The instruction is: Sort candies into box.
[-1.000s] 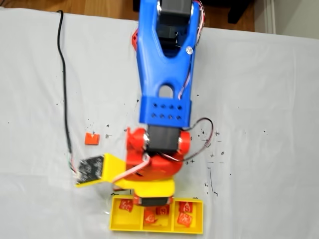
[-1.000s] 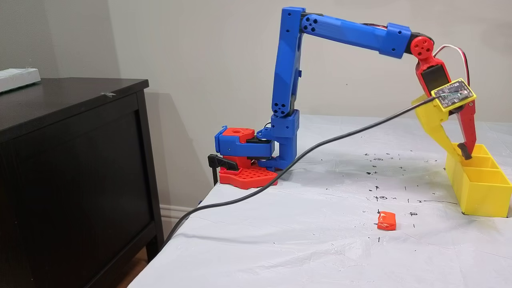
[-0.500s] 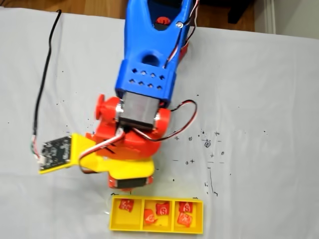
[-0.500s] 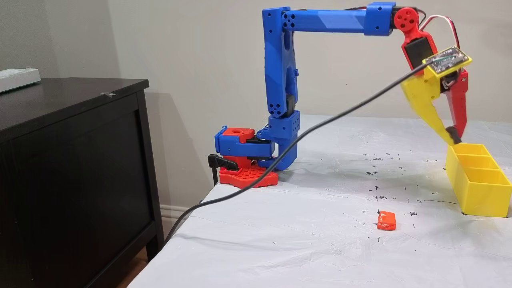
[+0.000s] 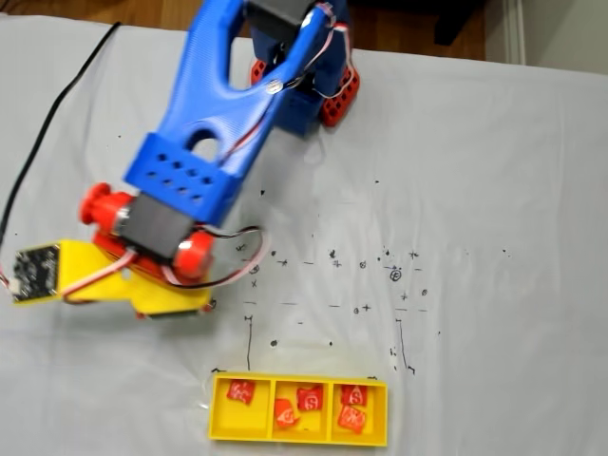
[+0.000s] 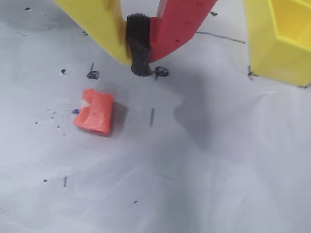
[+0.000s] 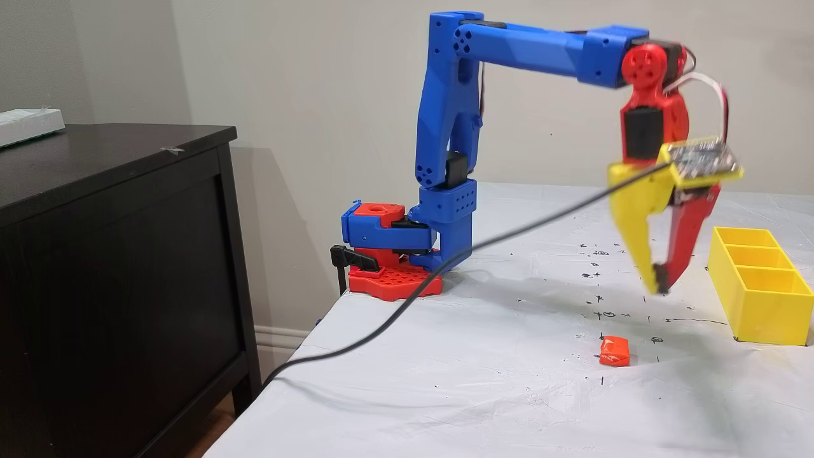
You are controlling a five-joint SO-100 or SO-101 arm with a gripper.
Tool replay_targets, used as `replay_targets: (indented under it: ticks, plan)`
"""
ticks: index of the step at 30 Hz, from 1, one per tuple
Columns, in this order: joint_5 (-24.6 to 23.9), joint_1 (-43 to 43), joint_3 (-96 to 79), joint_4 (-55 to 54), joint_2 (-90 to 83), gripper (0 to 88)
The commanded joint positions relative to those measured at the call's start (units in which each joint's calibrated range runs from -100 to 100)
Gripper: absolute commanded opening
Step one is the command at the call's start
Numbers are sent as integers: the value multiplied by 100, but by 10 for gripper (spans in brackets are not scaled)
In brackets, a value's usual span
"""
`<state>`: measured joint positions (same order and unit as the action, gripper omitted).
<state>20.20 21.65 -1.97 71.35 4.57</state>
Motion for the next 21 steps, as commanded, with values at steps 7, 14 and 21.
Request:
replay_targets:
  ticks: [7,14,21]
  plan:
    - [342,425,-600,-90,-796,2]
    - [405,498,-773,-139,-771,2]
    - [415,552,-609,-139,-516,215]
